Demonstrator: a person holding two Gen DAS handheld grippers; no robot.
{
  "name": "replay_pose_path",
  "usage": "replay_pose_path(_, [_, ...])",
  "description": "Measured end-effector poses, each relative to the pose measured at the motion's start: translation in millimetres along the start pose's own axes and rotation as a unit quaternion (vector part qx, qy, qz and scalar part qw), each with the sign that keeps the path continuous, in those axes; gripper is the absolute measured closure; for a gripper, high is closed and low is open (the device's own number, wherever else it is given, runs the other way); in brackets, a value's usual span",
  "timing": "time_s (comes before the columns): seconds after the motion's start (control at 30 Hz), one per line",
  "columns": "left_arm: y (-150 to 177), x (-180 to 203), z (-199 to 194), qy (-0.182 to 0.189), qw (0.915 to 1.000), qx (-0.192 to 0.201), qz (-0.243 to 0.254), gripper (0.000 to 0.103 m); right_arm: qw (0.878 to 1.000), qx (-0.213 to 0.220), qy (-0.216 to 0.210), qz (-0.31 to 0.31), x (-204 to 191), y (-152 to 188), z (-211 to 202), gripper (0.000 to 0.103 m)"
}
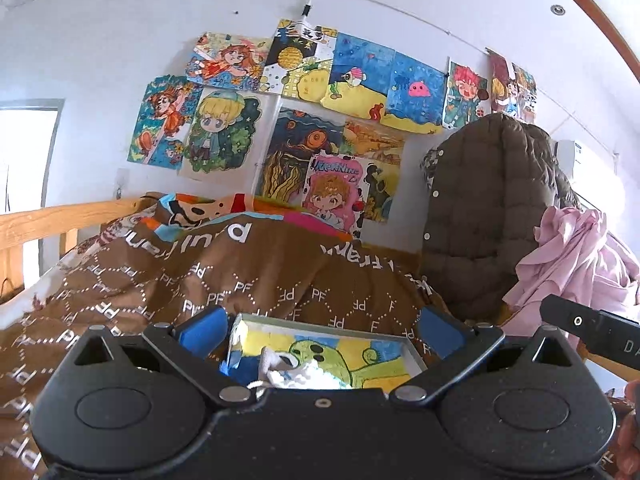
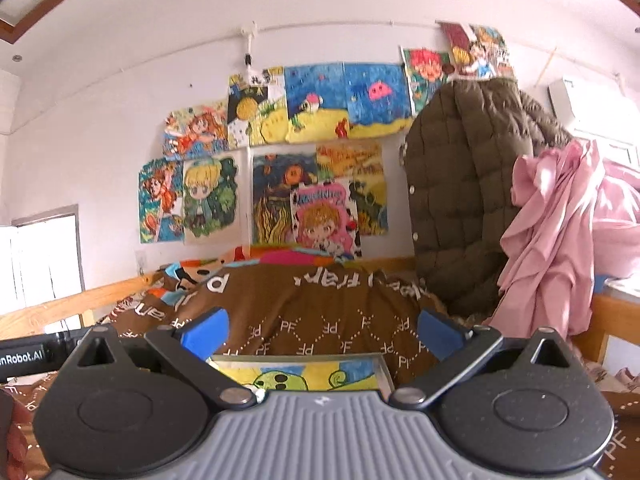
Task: Organize soft objects
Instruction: 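Open both grippers over the tray and lift them away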
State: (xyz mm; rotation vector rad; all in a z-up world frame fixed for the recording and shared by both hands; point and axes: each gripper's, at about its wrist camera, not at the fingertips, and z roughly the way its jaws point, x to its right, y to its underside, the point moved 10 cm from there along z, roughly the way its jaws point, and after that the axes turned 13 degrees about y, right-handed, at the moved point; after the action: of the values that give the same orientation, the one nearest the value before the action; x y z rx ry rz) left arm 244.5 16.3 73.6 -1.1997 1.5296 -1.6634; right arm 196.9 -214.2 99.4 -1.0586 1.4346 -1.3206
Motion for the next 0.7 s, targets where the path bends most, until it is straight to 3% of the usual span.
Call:
replay_pose_path(0.23, [15.1, 5.0, -42.7, -0.014, 0.9998, -0.007, 0.011, 0.001, 1.0, -0.005, 0.004, -0.016, 4.2, 16.9, -41.6, 0.0])
replay_pose_path(0.7, [60.6, 26.3, -89.6, -0.011, 0.9964, -0.082, 0.02, 0.001, 0.998, -0.049, 0.003, -0.033, 17.3, 47.2, -99.6, 0.0])
